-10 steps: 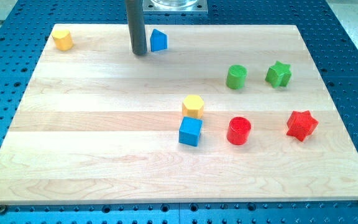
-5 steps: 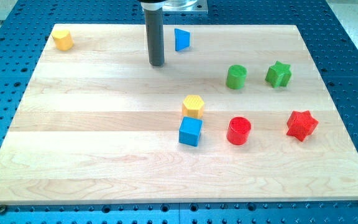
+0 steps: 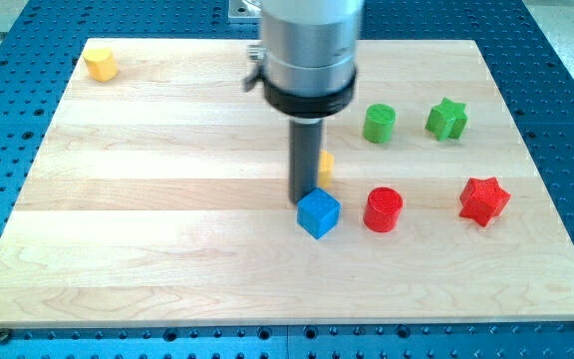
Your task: Put the hexagon to the top right corner of the board
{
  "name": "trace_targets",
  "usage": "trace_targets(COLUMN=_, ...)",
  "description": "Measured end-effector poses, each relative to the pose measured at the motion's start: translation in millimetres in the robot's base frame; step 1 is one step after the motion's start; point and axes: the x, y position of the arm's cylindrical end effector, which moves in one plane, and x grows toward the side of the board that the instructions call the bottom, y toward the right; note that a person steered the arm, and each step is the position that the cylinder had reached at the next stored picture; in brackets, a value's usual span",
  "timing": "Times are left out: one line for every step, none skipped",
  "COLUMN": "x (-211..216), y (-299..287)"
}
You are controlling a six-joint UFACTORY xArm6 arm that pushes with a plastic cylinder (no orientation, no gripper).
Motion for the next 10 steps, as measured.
trace_targets(x=-61, y=20)
trace_targets(x=-121, y=14)
trace_targets(x=-120, y=-33)
trace_targets(x=-128, y=57)
trace_targets(x=-140, y=113)
trace_targets(x=-188, y=97)
trace_targets(x=-229, y=128)
trace_targets(x=-224, y=122)
trace_targets(x=-224, y=106)
trace_targets(x=-224, y=89)
